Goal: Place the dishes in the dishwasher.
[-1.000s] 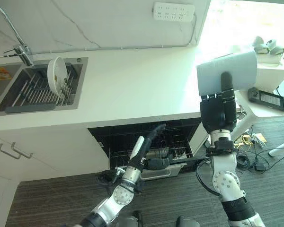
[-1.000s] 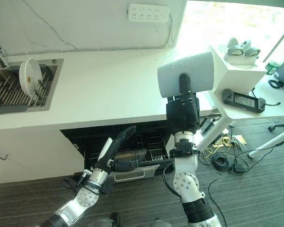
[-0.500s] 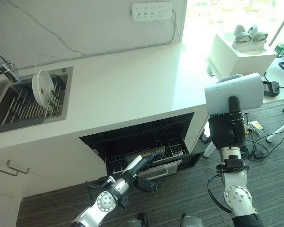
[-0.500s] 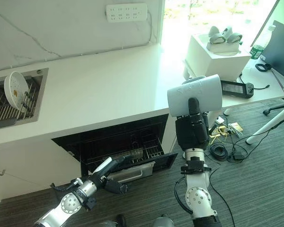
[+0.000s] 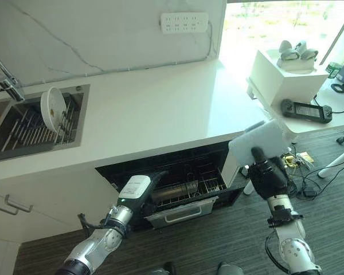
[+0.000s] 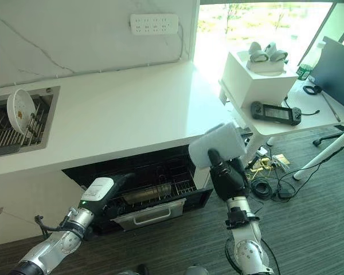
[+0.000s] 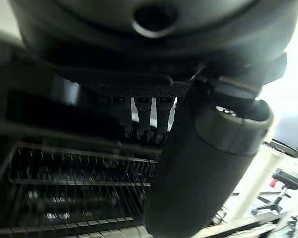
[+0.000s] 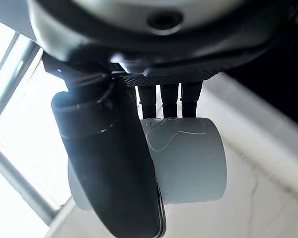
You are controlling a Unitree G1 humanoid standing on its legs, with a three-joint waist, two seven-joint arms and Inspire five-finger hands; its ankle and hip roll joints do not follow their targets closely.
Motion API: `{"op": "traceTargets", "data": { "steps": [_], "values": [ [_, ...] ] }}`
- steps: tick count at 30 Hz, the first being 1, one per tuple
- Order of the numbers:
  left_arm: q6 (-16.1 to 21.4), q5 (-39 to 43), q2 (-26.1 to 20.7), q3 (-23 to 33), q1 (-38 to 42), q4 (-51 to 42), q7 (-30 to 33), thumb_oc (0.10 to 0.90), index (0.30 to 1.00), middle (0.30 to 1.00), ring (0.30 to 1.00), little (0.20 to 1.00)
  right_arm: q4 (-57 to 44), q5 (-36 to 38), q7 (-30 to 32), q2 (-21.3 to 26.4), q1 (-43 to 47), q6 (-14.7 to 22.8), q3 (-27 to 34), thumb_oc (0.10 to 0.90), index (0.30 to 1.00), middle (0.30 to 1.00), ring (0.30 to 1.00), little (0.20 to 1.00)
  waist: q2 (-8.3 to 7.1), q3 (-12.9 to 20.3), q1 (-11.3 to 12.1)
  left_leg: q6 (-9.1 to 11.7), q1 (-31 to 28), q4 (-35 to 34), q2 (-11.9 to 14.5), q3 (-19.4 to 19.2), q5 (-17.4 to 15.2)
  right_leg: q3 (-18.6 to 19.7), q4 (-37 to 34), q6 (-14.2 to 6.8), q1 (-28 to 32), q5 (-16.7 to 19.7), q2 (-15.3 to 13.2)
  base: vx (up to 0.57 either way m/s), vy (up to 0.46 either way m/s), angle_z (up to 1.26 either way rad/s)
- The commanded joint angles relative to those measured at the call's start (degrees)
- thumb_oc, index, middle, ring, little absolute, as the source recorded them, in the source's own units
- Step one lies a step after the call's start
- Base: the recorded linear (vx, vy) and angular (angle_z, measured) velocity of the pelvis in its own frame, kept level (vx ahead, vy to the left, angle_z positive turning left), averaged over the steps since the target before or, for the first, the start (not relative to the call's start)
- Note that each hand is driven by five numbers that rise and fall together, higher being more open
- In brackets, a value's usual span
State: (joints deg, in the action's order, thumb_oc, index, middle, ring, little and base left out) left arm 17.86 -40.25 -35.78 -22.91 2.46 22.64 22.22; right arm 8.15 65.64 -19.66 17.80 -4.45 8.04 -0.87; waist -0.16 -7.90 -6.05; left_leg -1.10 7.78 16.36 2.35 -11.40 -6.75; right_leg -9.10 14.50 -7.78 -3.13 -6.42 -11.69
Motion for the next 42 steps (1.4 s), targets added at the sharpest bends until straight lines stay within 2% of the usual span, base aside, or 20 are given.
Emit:
{"op": "traceTargets", "data": {
  "steps": [1, 6, 9, 15, 24, 34, 38, 42],
  "values": [
    [-0.2, -1.3, -1.4, 3.6, 3.0, -0.8, 5.8, 0.8, 0.9, 0.9, 0.9, 0.9, -7.1, -2.1, -8.5, 2.2, 4.2, 3.6, 3.3, 0.4, 0.3, 0.3, 0.3, 0.3, 0.6, 2.3, -0.2, 1.5, -4.9, 0.8, 3.2, -1.6, -8.2, -0.3, 2.7, -1.2, -2.2, -4.0, 2.2, 0.01, -0.019, -0.05],
    [-0.4, -3.6, -1.2, 3.6, 2.1, 0.6, 5.6, 0.8, 0.9, 0.9, 0.9, 0.9, -5.2, -7.3, -8.3, 4.0, 5.0, 4.8, 3.7, 0.4, 0.3, 0.3, 0.3, 0.3, 0.27, 2.3, 0.3, 1.7, -4.9, 0.8, 3.3, -1.3, -8.3, -0.8, 2.7, -1.3, -2.1, -4.2, 2.1, 0.0, -0.007, 0.0],
    [-0.2, -3.0, -1.2, 3.4, 1.6, 1.3, 3.5, 0.8, 0.9, 0.9, 0.9, 0.9, -3.7, -12.5, -6.8, 5.8, 6.2, 6.5, 3.8, 0.4, 0.3, 0.3, 0.3, 0.3, 0.11, 2.3, 1.0, 1.8, -4.8, 0.8, 3.2, -0.9, -8.2, -1.2, 2.7, -1.4, -1.9, -4.3, 1.9, 0.0, -0.02, 0.05],
    [1.5, -3.4, -1.8, 1.8, 1.3, 0.6, -1.3, 0.8, 0.9, 0.9, 0.9, 0.9, -1.5, -17.8, -5.5, 8.5, 9.5, 7.4, 2.7, 0.4, 0.3, 0.3, 0.3, 0.3, -0.02, 2.3, 2.2, 1.8, -4.7, 0.8, 3.1, -0.2, -8.2, -2.0, 2.7, -1.5, -1.5, -4.5, 1.6, 0.01, -0.009, 0.02],
    [-0.3, -3.1, -5.2, 1.0, 0.0, -3.5, -6.3, 0.8, 0.9, 0.9, 0.9, 0.9, -0.8, -35.4, 5.5, 13.8, 12.8, 8.9, 1.0, 0.4, 0.3, 0.3, 0.3, 0.3, 0.03, 2.0, 3.6, 2.0, -4.5, 0.8, 2.9, 0.5, -8.3, -2.6, 2.7, -1.8, -1.2, -4.5, 1.0, 0.04, -0.005, 0.04],
    [3.4, -4.9, -7.5, 0.1, 0.7, -4.3, -3.6, 0.8, 0.9, 0.9, 0.9, 0.9, 1.4, -49.6, 9.8, 20.2, 18.3, 10.9, -3.4, 0.4, 0.3, 0.3, 0.3, 0.3, -0.49, 2.0, 5.7, 2.1, -4.3, 0.8, 2.6, 1.5, -8.4, -3.7, 2.7, -1.8, -0.4, -4.8, 0.8, 0.01, -0.01, 0.06],
    [4.9, -5.0, -7.9, 0.1, 1.1, -4.7, -0.4, 0.8, 0.9, 0.9, 0.9, 0.9, 3.2, -52.1, 9.3, 22.0, 20.6, 11.6, -6.4, 0.4, 0.3, 0.3, 0.3, 0.3, -0.57, 1.9, 6.5, 1.6, -4.7, 0.8, 2.5, 1.6, -8.3, -4.5, 2.7, -1.4, 0.9, -5.0, 1.0, 0.07, -0.006, 0.1],
    [5.2, -4.8, -9.3, -0.2, 4.4, -3.9, 0.6, 0.8, 0.9, 0.9, 0.9, 0.9, 4.9, -52.7, 10.3, 22.2, 22.3, 12.2, -8.5, 0.4, 0.3, 0.3, 0.3, 0.3, -0.63, -0.2, 7.1, 0.7, -5.6, 0.8, 2.3, 2.8, -7.2, -5.6, 2.7, -0.5, 2.4, -4.2, 2.2, 0.11, -0.067, 0.19]
  ]
}}
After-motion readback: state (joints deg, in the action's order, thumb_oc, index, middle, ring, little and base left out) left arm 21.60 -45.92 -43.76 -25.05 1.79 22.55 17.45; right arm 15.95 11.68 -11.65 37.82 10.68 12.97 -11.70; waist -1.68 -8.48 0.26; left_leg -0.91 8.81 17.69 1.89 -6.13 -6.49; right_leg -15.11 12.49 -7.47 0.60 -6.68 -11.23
